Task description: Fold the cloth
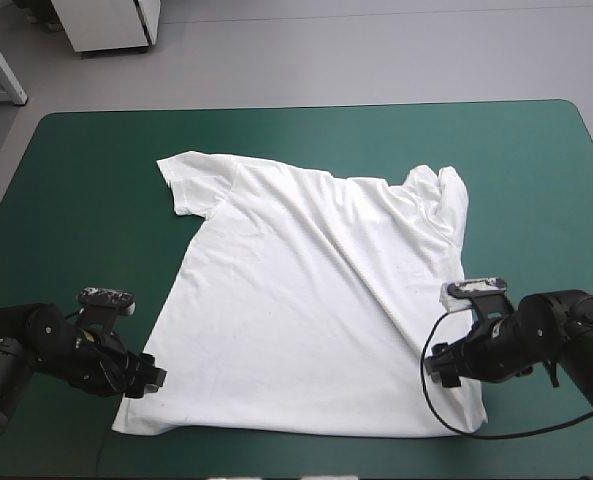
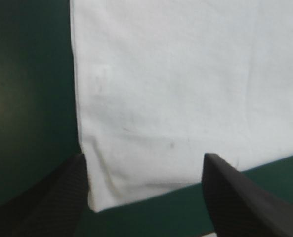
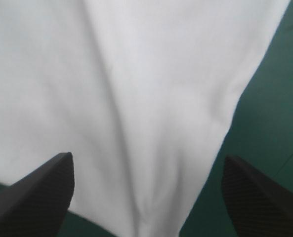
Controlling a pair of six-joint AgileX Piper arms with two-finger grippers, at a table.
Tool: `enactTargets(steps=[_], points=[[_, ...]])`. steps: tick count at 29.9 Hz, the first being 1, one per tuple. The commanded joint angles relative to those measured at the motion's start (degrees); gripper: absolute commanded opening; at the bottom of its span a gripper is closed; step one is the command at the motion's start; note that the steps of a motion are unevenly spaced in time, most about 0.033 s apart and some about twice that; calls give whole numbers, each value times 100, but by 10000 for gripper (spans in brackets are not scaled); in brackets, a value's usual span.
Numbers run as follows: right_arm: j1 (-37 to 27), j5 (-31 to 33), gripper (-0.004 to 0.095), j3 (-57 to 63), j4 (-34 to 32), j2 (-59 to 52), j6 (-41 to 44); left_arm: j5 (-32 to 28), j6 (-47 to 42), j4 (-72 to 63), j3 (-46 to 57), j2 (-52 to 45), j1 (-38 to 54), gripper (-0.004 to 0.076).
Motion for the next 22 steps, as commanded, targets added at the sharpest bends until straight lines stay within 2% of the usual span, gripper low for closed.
enactTargets(steps=[1, 4, 8, 11, 15, 19, 22], points=[[-18, -315, 783, -792, -410, -80, 417, -334, -40, -120, -571, -70, -38, 538], [-18, -194, 762, -1522, -760, -80, 674, -336, -40, -158, -1111, -70, -38, 538], [-18, 410, 745, -2311, -857, -80, 849, -59, -85, -121, -1820, -60, -38, 538], [-18, 882, 744, -2473, -881, -80, 849, 96, -110, -66, -2003, -60, -38, 538], [-18, 882, 744, -2387, -881, -83, 837, 209, -135, -19, -2003, -35, -38, 538], [-18, 804, 744, -2201, -891, -71, 953, -21, -177, -5, -2003, 204, -38, 538], [-18, 547, 741, -1871, -1028, -71, 1053, -645, -130, -120, -2003, 630, -38, 536]])
